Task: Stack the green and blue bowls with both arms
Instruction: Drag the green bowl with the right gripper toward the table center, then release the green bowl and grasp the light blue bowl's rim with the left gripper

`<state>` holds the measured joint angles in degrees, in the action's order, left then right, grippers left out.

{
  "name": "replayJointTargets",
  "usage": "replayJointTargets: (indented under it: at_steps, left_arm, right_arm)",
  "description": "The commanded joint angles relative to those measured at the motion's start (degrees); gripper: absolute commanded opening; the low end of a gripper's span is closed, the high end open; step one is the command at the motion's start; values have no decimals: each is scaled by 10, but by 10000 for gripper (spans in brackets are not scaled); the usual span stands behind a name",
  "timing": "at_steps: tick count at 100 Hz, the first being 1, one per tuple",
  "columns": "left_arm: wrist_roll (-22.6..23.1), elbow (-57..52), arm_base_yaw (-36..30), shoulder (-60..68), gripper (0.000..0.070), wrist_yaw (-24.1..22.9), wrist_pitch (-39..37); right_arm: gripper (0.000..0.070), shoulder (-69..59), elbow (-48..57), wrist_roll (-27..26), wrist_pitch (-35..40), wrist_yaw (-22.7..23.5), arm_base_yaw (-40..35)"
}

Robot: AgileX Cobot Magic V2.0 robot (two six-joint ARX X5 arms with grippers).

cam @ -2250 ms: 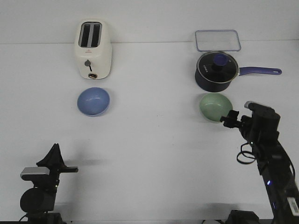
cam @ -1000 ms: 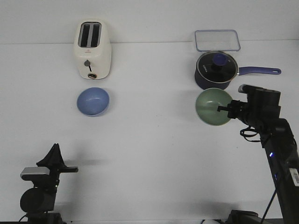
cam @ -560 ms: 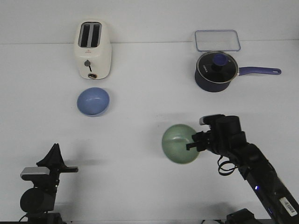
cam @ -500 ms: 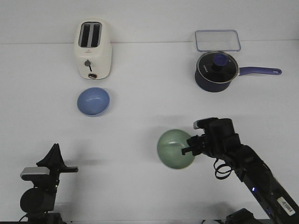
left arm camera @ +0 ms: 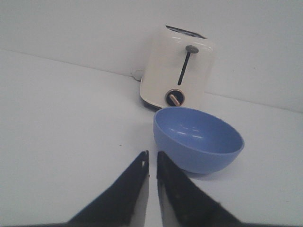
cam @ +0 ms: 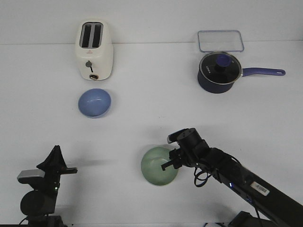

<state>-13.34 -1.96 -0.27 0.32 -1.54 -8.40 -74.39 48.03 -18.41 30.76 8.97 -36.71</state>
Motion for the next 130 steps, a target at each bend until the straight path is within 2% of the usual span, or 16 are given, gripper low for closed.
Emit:
replayJointTargets:
  at_steps: [1, 10, 14, 24, 30, 53, 74, 84, 95, 98, 101, 113, 116, 119, 130]
  left_arm:
    - [-57, 7, 0, -1, 12, 0, -7]
    - [-99, -1, 0, -1, 12, 0, -7]
    - [-120, -6, 0, -1, 12, 0, -8]
    - [-152, -20, 0, -1, 12, 0, -6]
    - [-160, -31, 0, 0, 12, 1, -6]
    - [-160, -111, 0, 54, 13, 1, 24]
    - [-155, -230, 0, 252, 13, 2, 74]
    - [-134, -298, 0, 385, 12, 32, 90]
    - [-112, -375, 0, 527, 19, 92, 98]
    - [-107, -396, 0, 563, 39, 108, 100]
    - [-102, -415, 0, 596, 91, 120, 100]
    - [-98, -483, 0, 712, 433, 135, 101]
    - [-98, -498, 0, 736, 486, 135, 102]
    - [-98, -511, 0, 759, 514, 135, 103]
    - [-90, -557, 0, 833, 515, 134, 107]
  right_arm:
    - [0, -17, 2, 4, -5, -3, -4]
    - [0, -27, 2, 10, -4, -3, -4]
    - [24, -27, 2, 16, -3, -4, -3]
    - [218, -24, 3, 20, -6, -3, -3]
    - [286, -18, 3, 21, -5, 0, 1]
    - [290, 61, 4, 24, -9, 0, 26]
    - [289, 157, 4, 37, -14, 0, 62]
    - [289, 185, 4, 37, -14, 0, 73]
    - [289, 204, 4, 38, -12, 0, 80]
    - [289, 207, 4, 38, -12, 0, 80]
    - [289, 208, 4, 38, -11, 0, 81]
    - [289, 207, 4, 40, -6, 0, 81]
    - [289, 207, 4, 43, -5, 0, 81]
    - [289, 207, 4, 45, -5, 0, 81]
    - [289, 207, 4, 46, -4, 0, 81]
